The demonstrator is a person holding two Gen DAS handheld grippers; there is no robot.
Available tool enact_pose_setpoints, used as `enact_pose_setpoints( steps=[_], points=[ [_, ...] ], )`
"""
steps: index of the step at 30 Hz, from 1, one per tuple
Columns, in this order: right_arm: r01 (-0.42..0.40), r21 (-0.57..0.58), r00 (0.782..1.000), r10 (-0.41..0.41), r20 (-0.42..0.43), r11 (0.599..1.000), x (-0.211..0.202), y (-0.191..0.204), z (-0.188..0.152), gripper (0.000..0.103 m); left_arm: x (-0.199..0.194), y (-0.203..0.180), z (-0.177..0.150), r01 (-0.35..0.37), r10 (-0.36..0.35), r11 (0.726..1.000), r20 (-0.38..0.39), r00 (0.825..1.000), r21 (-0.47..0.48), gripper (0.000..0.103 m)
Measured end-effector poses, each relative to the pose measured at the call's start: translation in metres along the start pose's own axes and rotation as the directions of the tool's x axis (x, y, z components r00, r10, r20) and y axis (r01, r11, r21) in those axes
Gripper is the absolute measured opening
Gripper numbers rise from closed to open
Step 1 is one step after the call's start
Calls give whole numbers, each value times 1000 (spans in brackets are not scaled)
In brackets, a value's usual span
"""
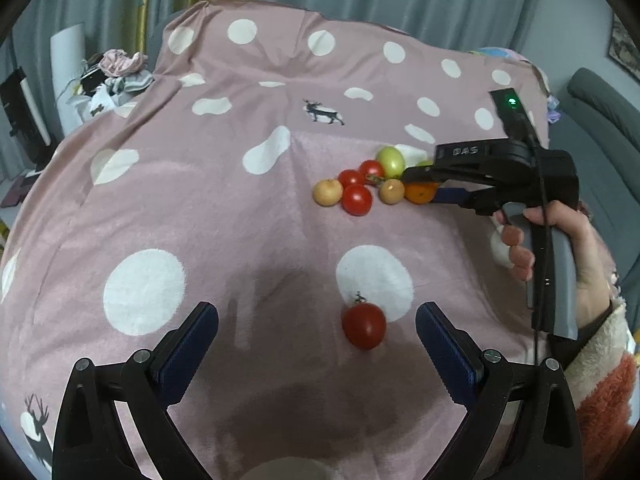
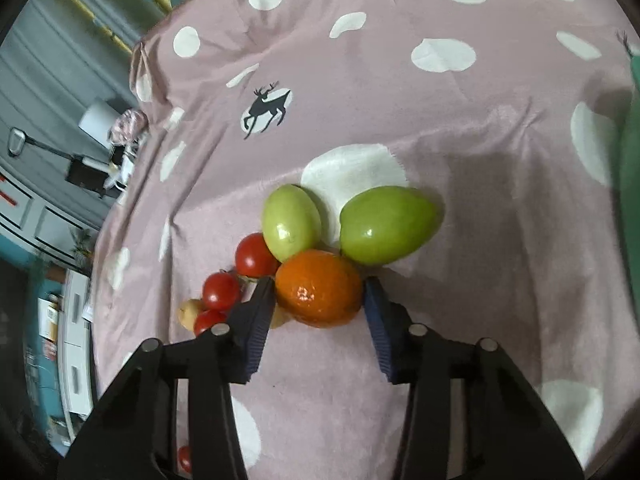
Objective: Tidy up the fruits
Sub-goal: 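Move the right gripper to the orange tangerine and close on it, then lift the tangerine with the right gripper off the cloth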
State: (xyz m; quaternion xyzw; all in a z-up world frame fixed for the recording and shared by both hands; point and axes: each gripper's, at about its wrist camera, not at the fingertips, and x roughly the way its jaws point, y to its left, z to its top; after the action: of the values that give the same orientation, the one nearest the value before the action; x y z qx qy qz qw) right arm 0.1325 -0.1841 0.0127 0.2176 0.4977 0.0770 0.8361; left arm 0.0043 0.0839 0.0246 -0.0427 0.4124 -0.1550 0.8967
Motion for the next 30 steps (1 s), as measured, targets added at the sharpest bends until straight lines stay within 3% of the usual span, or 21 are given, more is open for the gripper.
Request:
enact_pose_setpoints(
  steps=[3,6,10,14,17,20,21,23,26,30],
  points=[
    [-47,39,999,48,-8,998,-2,-10,0,45,1,-2,0,-42,42,999,24,999,10,99],
    [-51,37,999,51,-6,998,-12,-13,-7,45,3,-7,1,-22,21,1000,30,999,13,99],
    [-136,23,990,137,-42,990,-29,-12,-20,45,7,-26,1,-14,11,998,54,998,67,99],
    [-184,-25,980,181,-84,983,-53,-4,-40,45,11,-46,0,60,-65,993,50,997,102,99],
    [-230,-52,969,223,-104,972,-68,-1,-56,45,6,-57,-1,163,-170,983,78,982,83,99],
    [-273,-42,954,265,-139,961,-70,-1,-67,45,0,-73,-2,186,-201,975,130,971,121,95],
    [-276,-41,952,267,-149,960,-68,0,-69,45,2,-78,-2,187,-204,973,125,971,137,93],
    [-279,-44,950,269,-157,959,-68,1,-72,45,11,-88,-1,207,-222,966,89,971,152,81],
    [-303,-44,942,292,-164,952,-71,1,-73,45,29,-98,0,222,-228,965,31,973,138,75],
    [-304,-66,939,287,-191,950,-68,2,-78,45,36,-101,1,225,-230,966,31,973,130,74]
  ],
)
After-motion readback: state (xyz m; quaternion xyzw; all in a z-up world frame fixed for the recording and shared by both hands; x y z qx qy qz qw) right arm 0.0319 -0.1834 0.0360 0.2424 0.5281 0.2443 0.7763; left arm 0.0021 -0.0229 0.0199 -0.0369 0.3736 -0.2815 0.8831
